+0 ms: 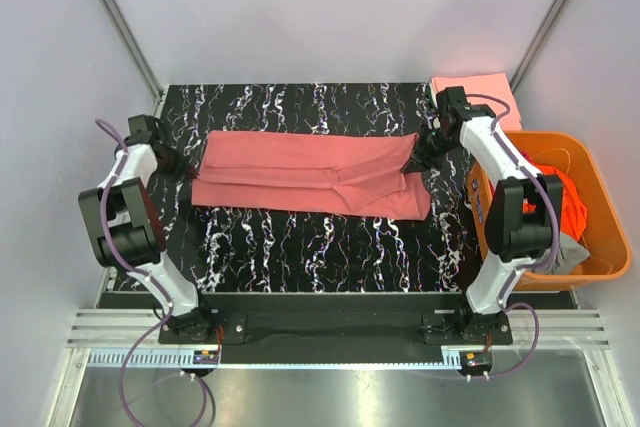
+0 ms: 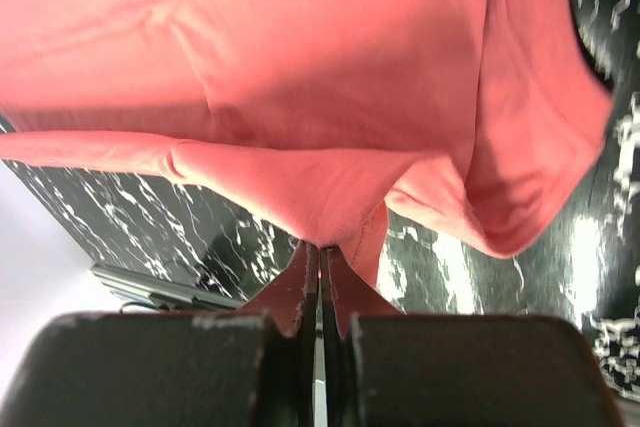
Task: Fold and stack the t-shirts
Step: Fold the tshirt
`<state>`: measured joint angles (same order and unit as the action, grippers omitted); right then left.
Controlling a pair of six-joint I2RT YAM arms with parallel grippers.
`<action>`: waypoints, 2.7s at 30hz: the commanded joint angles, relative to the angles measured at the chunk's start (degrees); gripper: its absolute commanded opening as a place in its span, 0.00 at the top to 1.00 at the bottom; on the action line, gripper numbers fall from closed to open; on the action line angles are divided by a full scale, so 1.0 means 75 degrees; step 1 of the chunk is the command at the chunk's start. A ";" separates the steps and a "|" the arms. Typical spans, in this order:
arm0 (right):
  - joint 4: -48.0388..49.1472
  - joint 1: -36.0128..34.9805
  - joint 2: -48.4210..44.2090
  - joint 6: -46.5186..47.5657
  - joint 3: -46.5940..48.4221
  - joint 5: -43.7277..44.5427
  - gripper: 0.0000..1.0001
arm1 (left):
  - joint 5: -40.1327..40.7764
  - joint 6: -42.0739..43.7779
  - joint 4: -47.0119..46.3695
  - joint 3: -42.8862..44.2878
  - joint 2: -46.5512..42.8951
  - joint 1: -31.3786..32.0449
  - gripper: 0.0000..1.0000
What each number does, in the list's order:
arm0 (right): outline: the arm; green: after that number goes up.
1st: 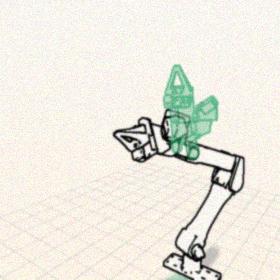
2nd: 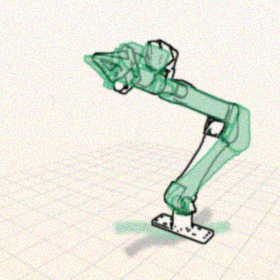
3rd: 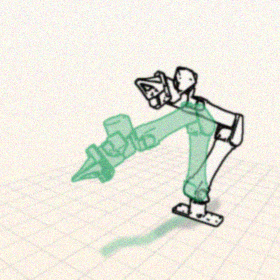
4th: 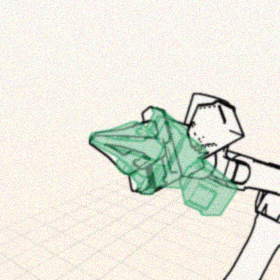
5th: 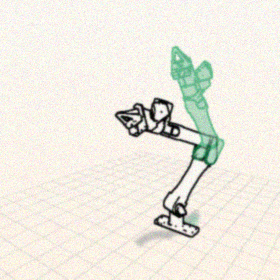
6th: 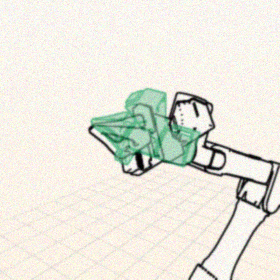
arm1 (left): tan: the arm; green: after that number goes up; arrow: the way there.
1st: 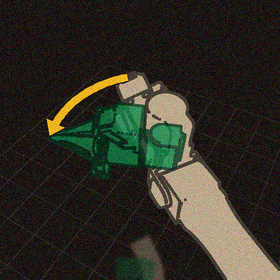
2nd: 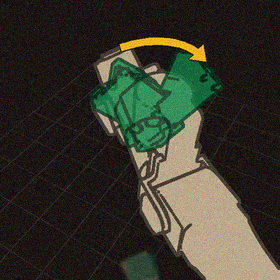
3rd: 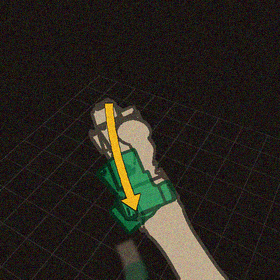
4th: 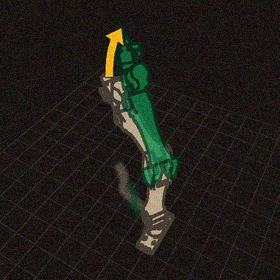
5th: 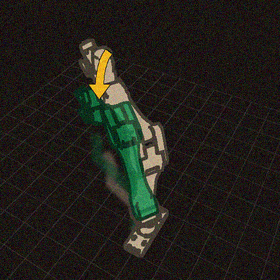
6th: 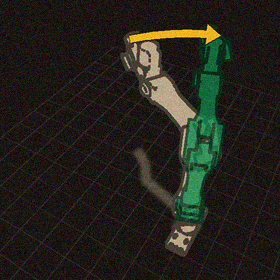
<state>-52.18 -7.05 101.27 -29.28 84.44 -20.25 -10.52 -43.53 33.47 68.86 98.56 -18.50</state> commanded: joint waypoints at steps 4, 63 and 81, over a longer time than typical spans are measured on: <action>0.0009 0.0248 0.0687 0.0259 0.1009 -0.0194 1.00 | -0.0108 -0.0301 -0.0291 0.0978 0.0673 0.0147 1.00; 0.0312 -0.0441 0.2071 0.0529 0.2570 -0.0605 0.33 | -0.0235 0.0589 -0.0665 0.0347 0.0158 0.1763 0.54; 0.1965 -0.2634 0.2938 -0.0607 0.2158 0.0296 1.00 | -0.0917 0.0706 -0.0772 0.0498 0.1295 0.1694 0.58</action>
<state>-40.82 -25.41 121.97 -30.87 100.25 -22.79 -15.77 -38.81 29.69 71.11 107.24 -4.82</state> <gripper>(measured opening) 0.011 0.427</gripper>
